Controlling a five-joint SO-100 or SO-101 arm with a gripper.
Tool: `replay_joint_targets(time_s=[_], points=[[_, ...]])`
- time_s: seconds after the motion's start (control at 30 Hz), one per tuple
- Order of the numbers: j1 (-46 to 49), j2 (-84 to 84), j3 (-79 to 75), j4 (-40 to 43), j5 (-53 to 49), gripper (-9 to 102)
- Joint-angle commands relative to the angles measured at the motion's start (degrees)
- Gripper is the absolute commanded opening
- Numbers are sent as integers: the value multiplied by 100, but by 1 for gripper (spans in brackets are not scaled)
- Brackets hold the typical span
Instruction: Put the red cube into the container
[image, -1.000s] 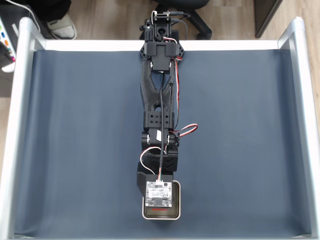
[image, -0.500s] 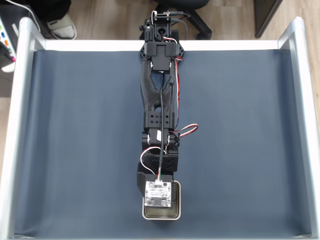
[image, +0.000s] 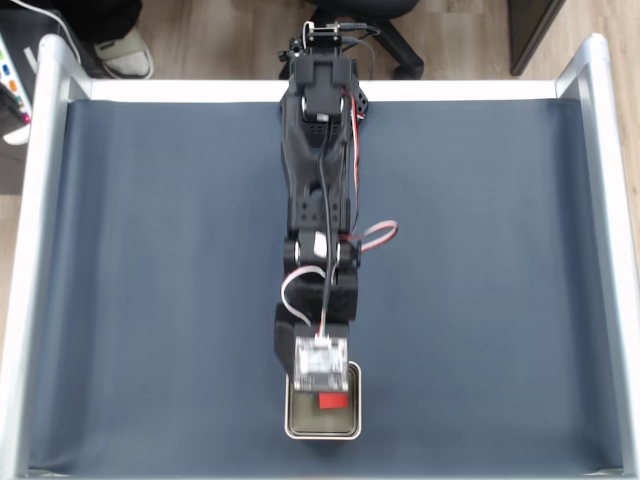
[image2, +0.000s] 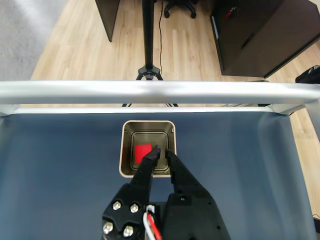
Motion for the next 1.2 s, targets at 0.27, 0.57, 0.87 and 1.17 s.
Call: replay_joint_targets(time_s=[0.27,0.57,0.87,1.17], points=[[-448,3437,2487,88,62,0],[-756,6618,5361,475,211,0],[-888,9062,7286,1512,308,0],[-791,10028,8543,1626,378,0]])
